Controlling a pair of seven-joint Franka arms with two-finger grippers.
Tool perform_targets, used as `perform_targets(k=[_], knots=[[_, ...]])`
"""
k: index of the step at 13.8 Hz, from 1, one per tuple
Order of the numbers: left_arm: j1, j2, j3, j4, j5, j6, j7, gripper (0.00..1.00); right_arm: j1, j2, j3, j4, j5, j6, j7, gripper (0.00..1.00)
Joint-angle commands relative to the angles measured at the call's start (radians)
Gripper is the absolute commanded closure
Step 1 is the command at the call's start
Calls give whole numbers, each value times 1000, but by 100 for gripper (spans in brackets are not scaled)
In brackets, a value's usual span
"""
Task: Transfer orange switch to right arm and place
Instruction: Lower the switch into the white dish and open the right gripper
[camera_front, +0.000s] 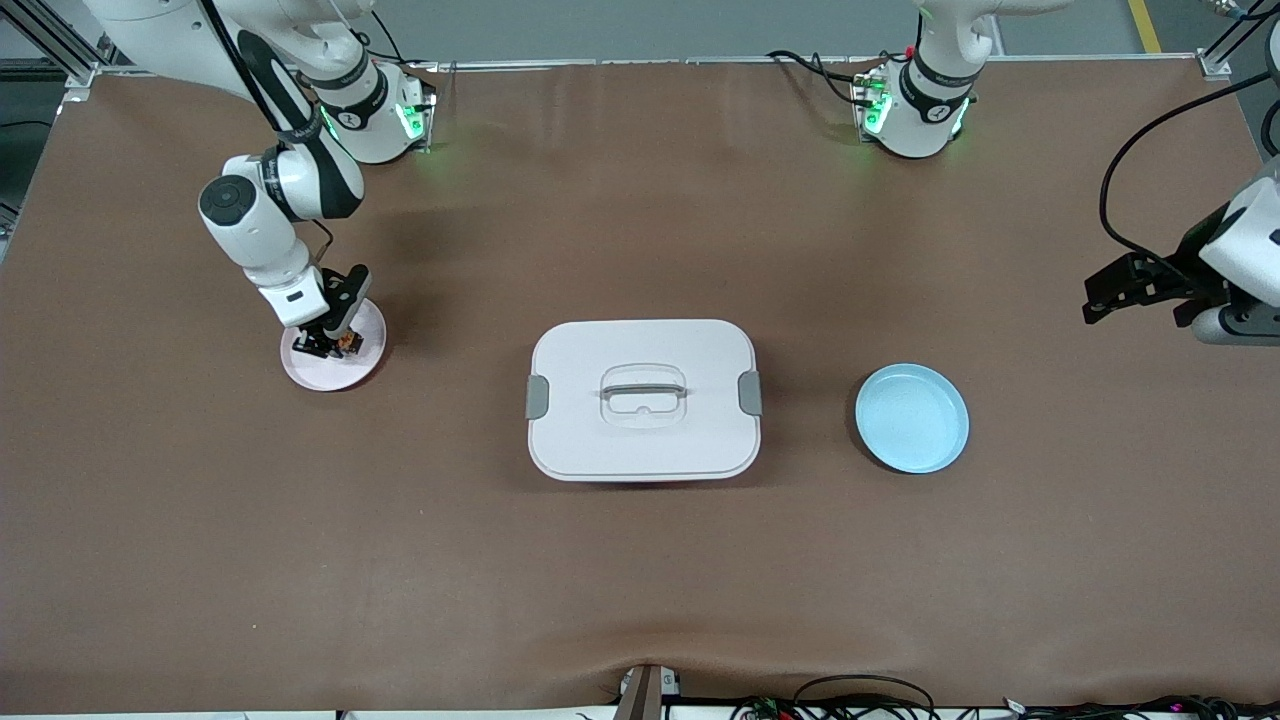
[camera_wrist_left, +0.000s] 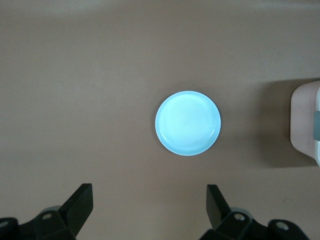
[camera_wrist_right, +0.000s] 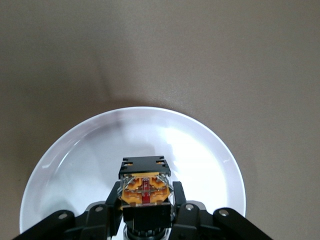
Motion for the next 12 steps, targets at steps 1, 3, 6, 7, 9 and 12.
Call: perform_targets(k=[1,3,6,7,9,12], knots=[[-4,-35,5,-35,-14,17,16,0,-20,32,10,36,-21,-10,1,100],[-11,-27,5,6,-14,-22,8,0,-14,44,10,45,-22,-10,0,100],[-16,-27,2,22,-11,-47,-1,0,-9,64,8,51,-24,-10,0,100],[-16,-27,2,22,-13,-50,-1,0,-8,72,8,54,-24,-10,0,100],[-13,-27,1,22,-14,-50,-1,0,-6,78,8,54,-24,-10,0,100],[-10,-18,2,22,-14,-50,-33,0,-20,81,7,56,-21,-12,21,41]])
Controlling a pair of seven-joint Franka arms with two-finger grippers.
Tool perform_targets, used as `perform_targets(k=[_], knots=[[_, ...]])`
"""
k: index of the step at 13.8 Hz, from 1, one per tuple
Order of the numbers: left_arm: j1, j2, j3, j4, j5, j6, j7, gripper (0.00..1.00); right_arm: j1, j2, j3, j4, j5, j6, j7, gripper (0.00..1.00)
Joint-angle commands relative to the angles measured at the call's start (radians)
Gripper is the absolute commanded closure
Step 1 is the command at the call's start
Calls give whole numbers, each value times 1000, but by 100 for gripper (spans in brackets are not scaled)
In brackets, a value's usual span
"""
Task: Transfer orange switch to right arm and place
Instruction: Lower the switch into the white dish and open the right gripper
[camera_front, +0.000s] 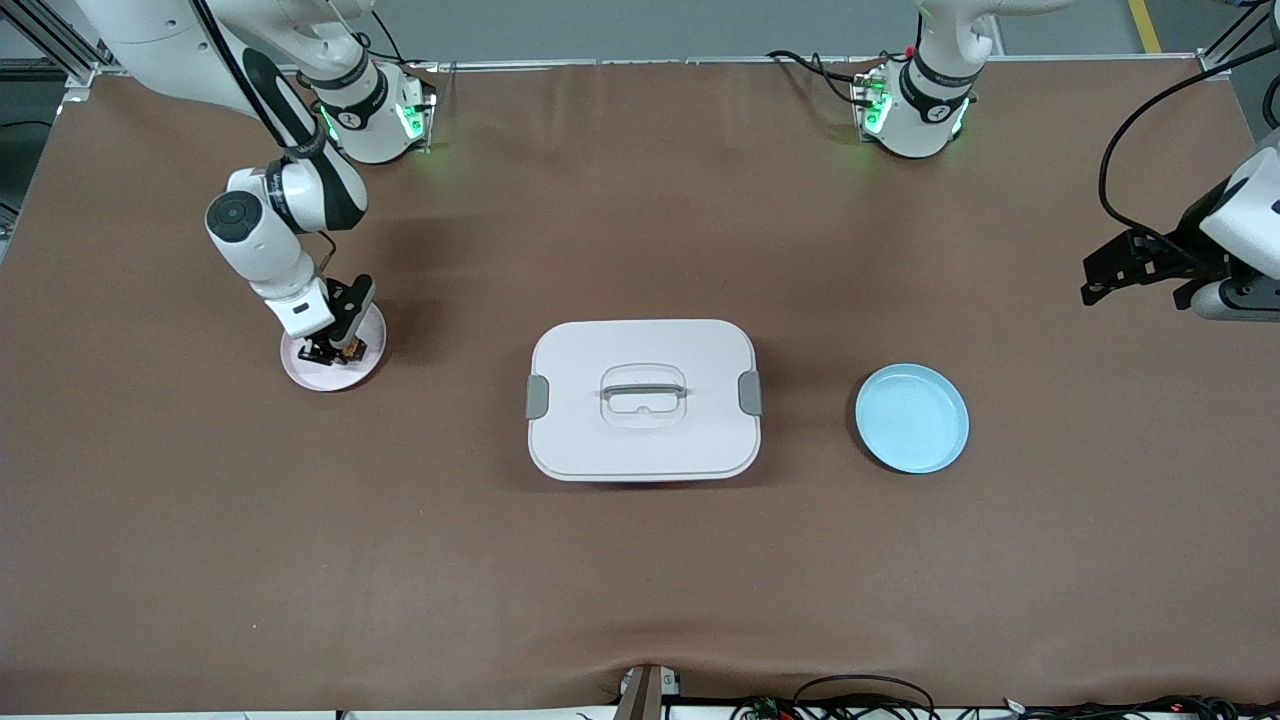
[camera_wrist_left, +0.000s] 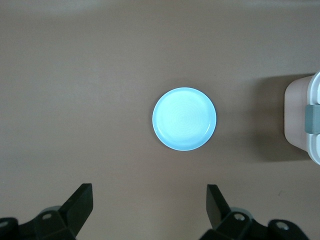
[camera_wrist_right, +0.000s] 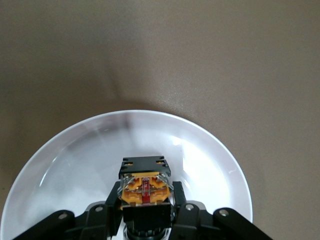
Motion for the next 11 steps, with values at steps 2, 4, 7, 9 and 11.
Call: perform_targets(k=[2,4,7,9,11], knots=[[2,2,3,9,-11,-17,-66,0,-34,21,4,21,-19,-6,17,0],[2,2,1,10,-10,-17,-57,0,-36,21,5,29,-17,-20,20,0],[-1,2,1,11,-8,-17,-57,0,-30,-13,8,78,-13,-173,60,0],[-2,2,1,12,-7,-17,-55,0,-8,-59,15,115,-13,-309,132,0],[-2,2,3,17,-5,-17,-54,0,24,-102,15,155,-11,-435,212,0]])
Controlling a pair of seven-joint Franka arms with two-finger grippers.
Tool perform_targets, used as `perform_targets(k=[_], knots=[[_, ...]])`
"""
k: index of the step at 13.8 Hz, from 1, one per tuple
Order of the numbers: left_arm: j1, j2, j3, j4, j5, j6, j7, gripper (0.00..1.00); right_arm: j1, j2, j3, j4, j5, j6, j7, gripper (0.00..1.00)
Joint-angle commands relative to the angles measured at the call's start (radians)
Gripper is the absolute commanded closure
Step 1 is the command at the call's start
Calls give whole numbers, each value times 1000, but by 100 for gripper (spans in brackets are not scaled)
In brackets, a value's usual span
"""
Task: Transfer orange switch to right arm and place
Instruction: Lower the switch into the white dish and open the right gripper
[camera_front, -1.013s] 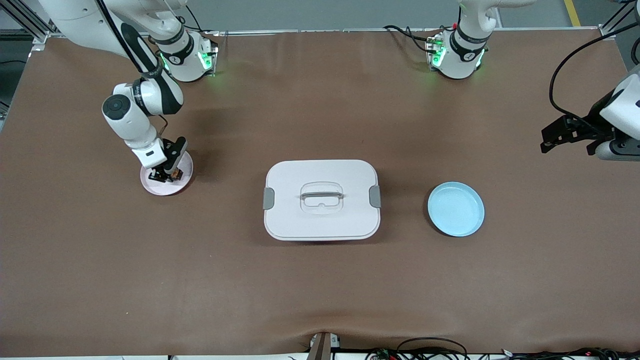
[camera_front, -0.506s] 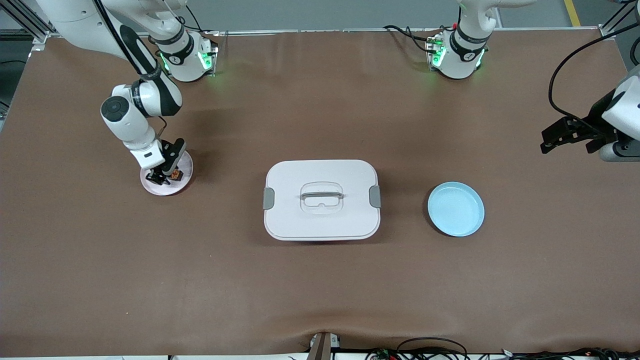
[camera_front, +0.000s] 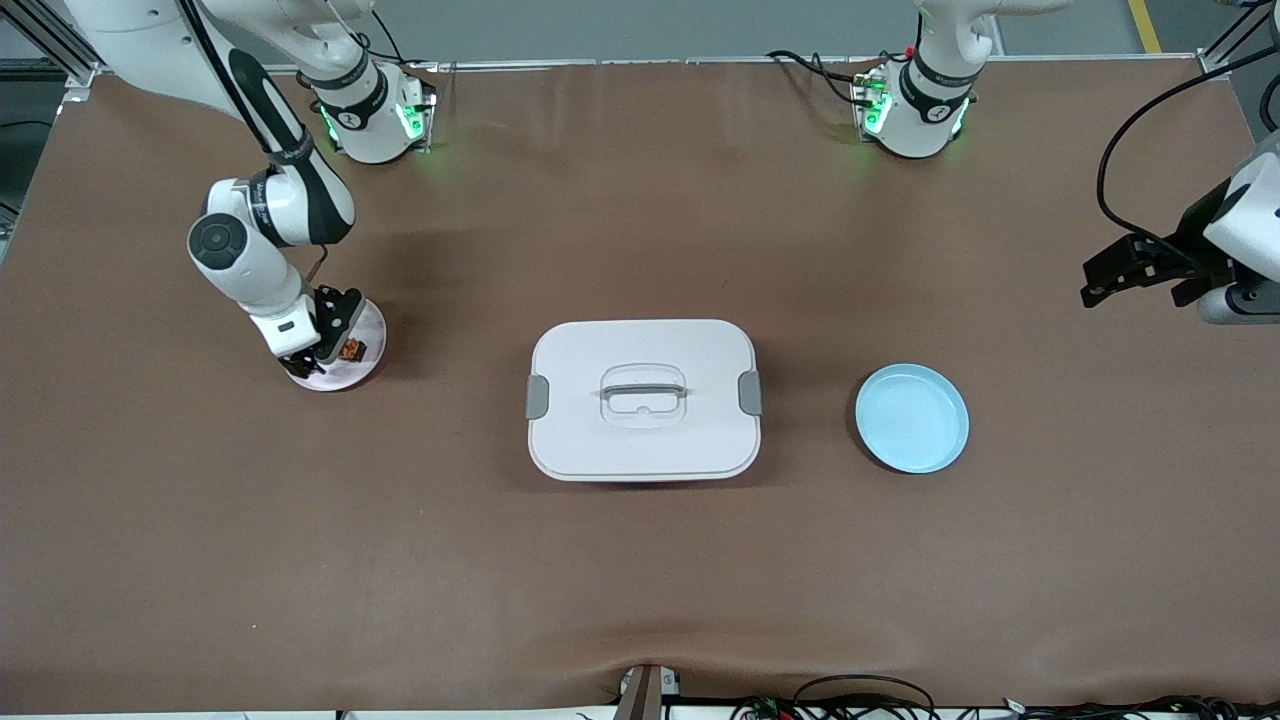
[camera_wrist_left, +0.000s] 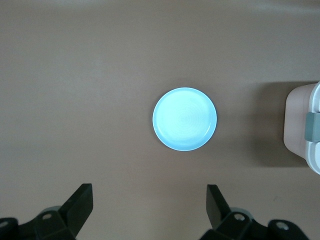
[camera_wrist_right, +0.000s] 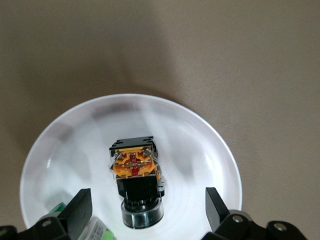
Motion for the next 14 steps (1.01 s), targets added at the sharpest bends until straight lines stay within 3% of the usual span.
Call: perform_targets(k=[1,5,9,12,14], knots=[[-3,2,3,18,-5,-14,-1,0,48,-85,5,43,-11,-160,145,0],[-3,2,1,20,-4,-14,1,0,114,-127,5,182,-11,-404,488,0],[-3,3,3,26,-2,-14,-1,0,203,-86,4,517,-15,-830,832,0],[-1,3,3,26,-4,-14,1,0,197,-55,1,671,-5,-955,862,0],[-1,2,3,26,-4,-14,1,0,177,-52,-1,718,-5,-984,863,0]])
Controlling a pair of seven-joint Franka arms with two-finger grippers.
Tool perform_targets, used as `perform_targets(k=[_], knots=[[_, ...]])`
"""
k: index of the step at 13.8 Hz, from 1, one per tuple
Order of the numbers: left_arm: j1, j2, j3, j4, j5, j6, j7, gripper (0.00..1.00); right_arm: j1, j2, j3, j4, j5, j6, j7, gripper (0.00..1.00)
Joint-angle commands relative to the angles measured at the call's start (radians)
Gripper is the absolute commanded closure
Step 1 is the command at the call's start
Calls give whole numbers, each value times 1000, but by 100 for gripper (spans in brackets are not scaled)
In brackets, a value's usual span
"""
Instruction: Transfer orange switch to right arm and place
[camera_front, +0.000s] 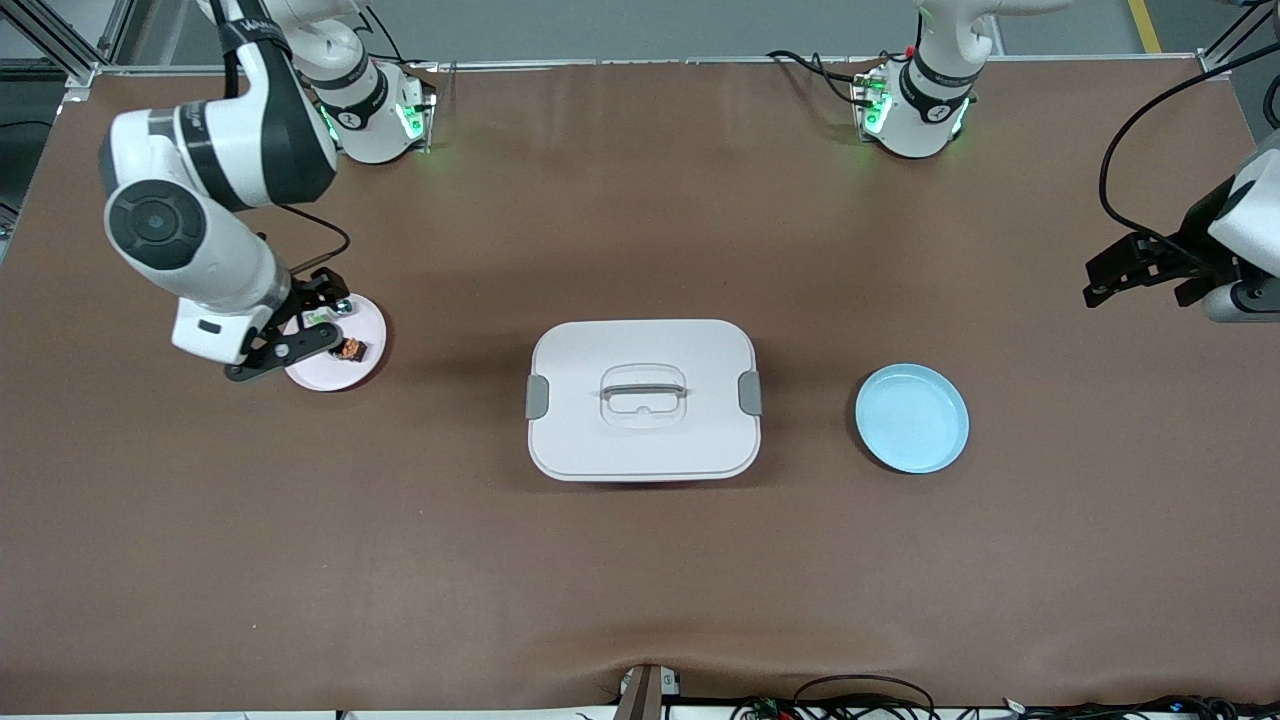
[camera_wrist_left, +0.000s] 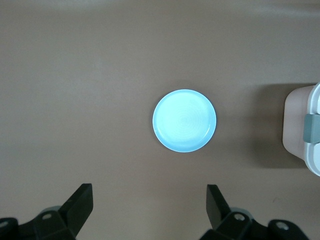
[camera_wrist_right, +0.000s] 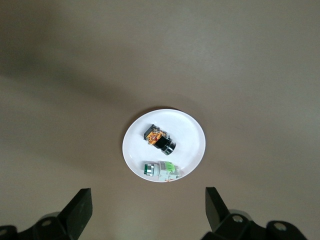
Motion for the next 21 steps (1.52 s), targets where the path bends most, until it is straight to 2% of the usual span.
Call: perform_targets(k=[1,6,8,10,13,18,21], knots=[[-1,3,3,18,-4,-14,1,0,-44,47,-3,105,-4,-35,18,0],[-1,2,3,18,-4,-14,-1,0,-205,67,-5,311,76,-57,17,0],[-1,3,3,18,-4,-14,-1,0,-235,67,-5,339,78,-54,32,0],[0,3,3,18,-4,-14,-1,0,-244,75,-5,392,75,-45,142,0],[-1,3,3,18,-2,-14,-1,0,-264,76,-5,455,88,-54,161,0],[-1,3,3,18,-2,-14,-1,0,-279,53,-3,454,116,-164,161,0],[-1,3,3,18,-2,-14,-1,0,-279,56,-5,451,118,-94,156,0]])
